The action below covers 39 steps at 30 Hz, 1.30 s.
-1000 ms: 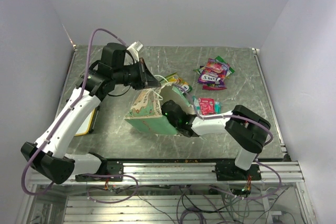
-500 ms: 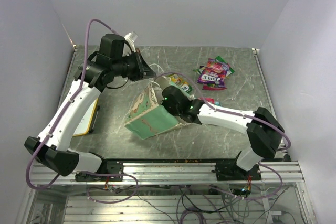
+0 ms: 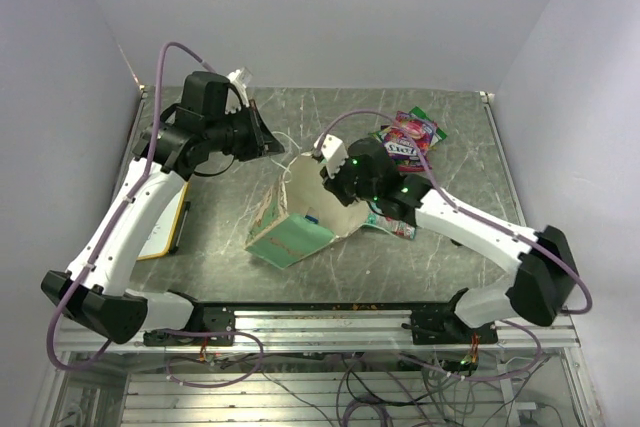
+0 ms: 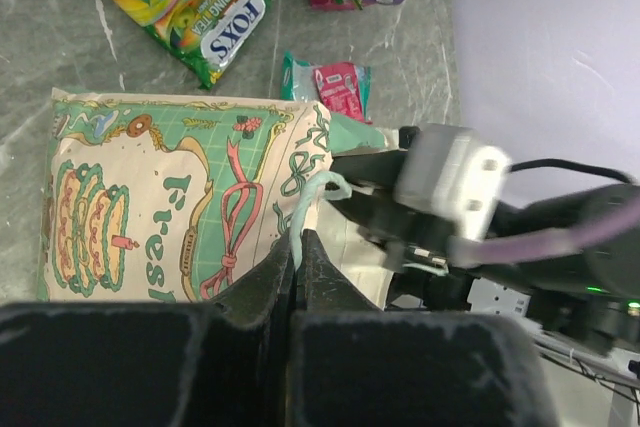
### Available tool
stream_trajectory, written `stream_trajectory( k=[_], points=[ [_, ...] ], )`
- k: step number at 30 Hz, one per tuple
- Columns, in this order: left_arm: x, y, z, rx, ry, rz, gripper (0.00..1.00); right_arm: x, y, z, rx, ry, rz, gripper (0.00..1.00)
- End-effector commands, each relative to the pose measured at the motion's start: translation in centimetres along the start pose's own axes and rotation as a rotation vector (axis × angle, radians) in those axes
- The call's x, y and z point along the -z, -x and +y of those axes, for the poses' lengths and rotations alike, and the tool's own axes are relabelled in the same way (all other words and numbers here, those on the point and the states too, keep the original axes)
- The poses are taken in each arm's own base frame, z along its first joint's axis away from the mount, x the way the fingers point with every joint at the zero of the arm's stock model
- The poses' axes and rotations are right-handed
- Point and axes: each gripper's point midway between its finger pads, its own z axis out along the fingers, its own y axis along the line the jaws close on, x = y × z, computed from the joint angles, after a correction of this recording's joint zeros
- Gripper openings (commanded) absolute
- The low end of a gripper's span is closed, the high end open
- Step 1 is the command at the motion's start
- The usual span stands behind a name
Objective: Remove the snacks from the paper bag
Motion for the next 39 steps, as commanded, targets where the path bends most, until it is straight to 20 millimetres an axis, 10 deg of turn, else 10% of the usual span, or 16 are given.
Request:
stream_trajectory(
  k=[1,11,19,26,31,39],
  points=[
    [0.2,0.1,-1.2,-0.052,-0.086,-0.008,0.07,3.1,4.3,0.6,-0.036,0.041,-0.155,0.00],
    [1.3,6.3,-1.9,-0.228,0.025,-0.161,0.07,5.9,6.6,1.7,0.003,0.092,-0.323,0.00],
    [4.3,12.1,-6.7,-0.489,-0.074,-0.369,0.07,-0.5,4.4,4.4,-0.003,0.139,-0.341,0.00],
    [-0.6,4.2,-3.2,-0.361,-0.160,-0.120,0.07,-5.0,2.6,5.6,-0.104,0.117,-0.377,0.00],
    [-0.5,-2.1,0.2,-0.228,-0.157,-0.026,0.07,-5.6,0.9,7.5,-0.064,0.163,-0.431,0.05],
    [0.4,-5.4,0.3,-0.080,-0.208,0.044,0.07,-4.9,0.2,8.2,0.137,0.127,-0.606,0.29]
  ],
)
